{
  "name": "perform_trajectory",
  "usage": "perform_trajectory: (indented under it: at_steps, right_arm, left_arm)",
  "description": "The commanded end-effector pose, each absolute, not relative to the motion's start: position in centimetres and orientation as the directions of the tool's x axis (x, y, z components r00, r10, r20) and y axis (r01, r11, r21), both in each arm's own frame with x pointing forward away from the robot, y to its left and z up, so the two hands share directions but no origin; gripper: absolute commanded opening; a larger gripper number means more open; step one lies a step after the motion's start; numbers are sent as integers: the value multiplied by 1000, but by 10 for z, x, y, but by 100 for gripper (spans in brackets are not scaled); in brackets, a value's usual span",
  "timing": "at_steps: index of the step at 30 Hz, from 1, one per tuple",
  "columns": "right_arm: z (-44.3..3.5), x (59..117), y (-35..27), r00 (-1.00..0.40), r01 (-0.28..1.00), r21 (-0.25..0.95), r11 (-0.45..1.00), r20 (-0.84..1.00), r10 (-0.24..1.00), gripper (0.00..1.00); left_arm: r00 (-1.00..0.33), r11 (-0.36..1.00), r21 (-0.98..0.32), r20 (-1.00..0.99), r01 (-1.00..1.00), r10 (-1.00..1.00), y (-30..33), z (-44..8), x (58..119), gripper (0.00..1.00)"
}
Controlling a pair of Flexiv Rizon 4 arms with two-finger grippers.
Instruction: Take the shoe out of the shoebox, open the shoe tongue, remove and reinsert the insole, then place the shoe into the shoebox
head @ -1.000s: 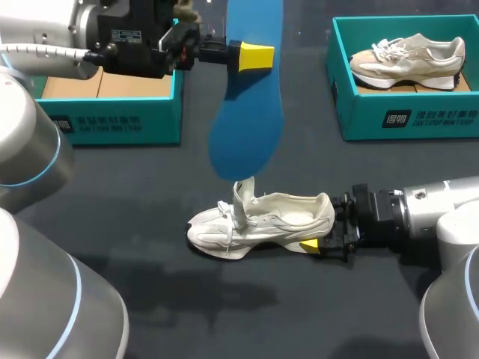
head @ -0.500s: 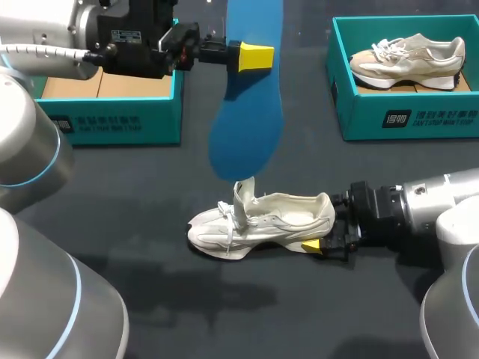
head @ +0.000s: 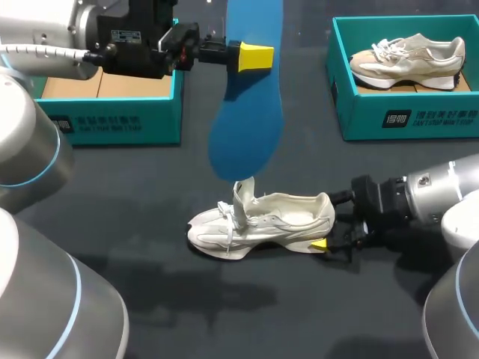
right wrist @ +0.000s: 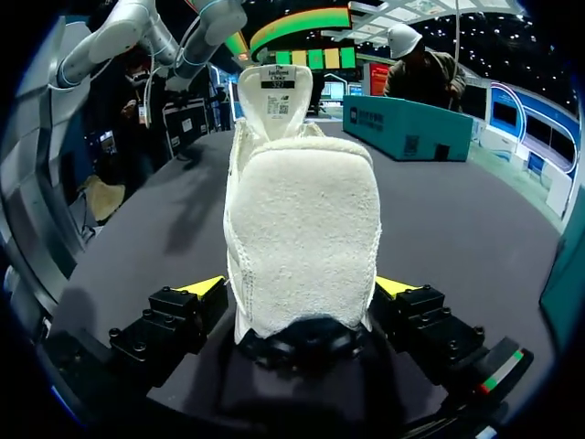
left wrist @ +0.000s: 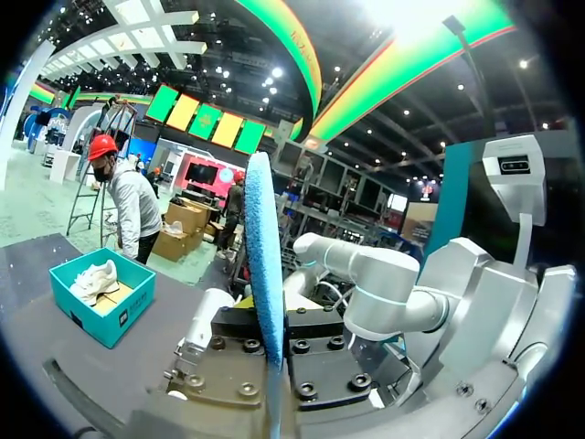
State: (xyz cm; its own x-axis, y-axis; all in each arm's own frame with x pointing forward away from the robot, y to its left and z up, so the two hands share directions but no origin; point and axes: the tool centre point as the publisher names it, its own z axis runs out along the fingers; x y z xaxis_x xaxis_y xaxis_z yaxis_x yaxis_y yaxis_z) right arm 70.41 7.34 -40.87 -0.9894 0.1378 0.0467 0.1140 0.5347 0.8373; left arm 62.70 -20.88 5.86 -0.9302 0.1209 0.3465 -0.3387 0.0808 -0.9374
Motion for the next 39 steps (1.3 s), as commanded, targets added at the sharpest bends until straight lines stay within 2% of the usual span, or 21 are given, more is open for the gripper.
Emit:
perform_trajectory:
  at_steps: [1, 18, 29, 39]
  right_arm:
    - [-394, 696, 70, -987, 132, 758, 638, 43, 153, 100]
    - [-375, 687, 58, -973, 226, 439, 869, 57, 224, 100]
    - [-365, 681, 62, -962, 272, 215, 938, 41, 269, 100]
    - [-360, 674, 62, -966, 256, 104, 961, -2, 258, 100]
  left_arm:
    - [-930, 82, -938, 346, -338, 120, -209, 58, 627, 0]
    - [-930, 82, -938, 346, -338, 120, -209, 58, 627, 0]
    - [-930, 82, -938, 346, -338, 120, -209, 58, 627, 0]
    - [-930, 82, -938, 346, -338, 120, -209, 58, 627, 0]
